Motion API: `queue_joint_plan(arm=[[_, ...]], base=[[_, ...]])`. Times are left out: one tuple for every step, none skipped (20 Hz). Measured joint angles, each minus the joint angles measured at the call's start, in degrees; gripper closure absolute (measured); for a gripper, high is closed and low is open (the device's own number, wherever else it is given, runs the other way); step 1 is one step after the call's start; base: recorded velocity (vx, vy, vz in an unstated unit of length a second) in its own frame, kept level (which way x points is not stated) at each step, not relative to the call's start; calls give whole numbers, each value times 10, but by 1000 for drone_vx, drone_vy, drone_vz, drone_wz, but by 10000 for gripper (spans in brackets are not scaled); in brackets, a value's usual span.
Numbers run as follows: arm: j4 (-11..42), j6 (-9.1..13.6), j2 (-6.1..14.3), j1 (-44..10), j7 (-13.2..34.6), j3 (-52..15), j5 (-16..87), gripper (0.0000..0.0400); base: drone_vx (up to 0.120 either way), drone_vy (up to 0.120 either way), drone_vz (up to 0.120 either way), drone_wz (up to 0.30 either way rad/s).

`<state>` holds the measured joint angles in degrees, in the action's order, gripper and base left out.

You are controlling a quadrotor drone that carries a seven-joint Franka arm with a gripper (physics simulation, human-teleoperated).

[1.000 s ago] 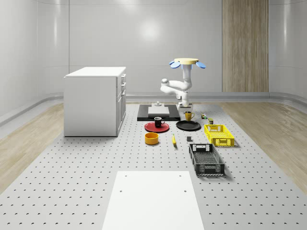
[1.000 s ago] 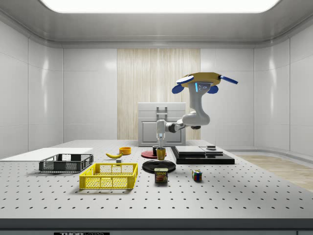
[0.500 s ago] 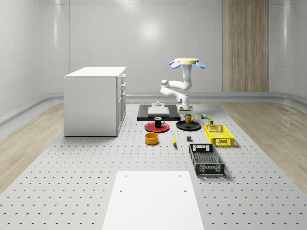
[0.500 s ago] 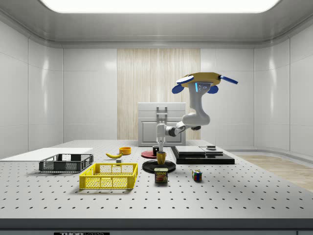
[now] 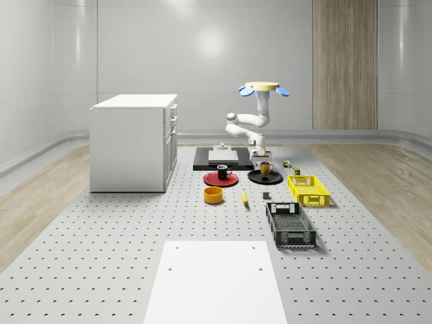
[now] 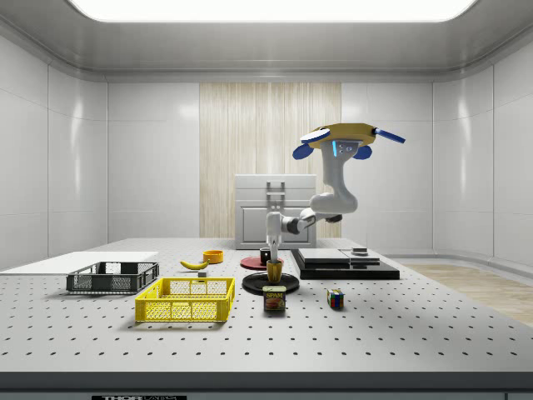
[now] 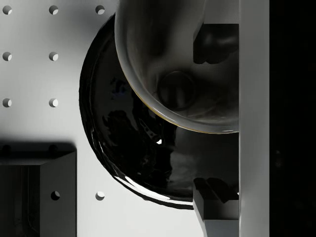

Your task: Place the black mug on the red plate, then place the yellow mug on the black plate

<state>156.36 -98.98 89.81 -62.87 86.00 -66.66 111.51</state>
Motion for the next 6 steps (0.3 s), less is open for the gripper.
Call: queue_joint_plan(arm=[[3,3,0,2,0,-6,-6,33],[5,6,0,4,-1,-13,-11,26],[8,9,1,6,-1,-19,-17,20],[10,11,1,7,-1,-24,-21,16],[11,13,1,8,-1,-28,-25,12],[12,14,1,9,-2,-30,-27,10]], base=[[0,0,0,0],[0,0,0,0],[0,0,0,0],[0,0,0,0],[0,0,0,0],[0,0,0,0]])
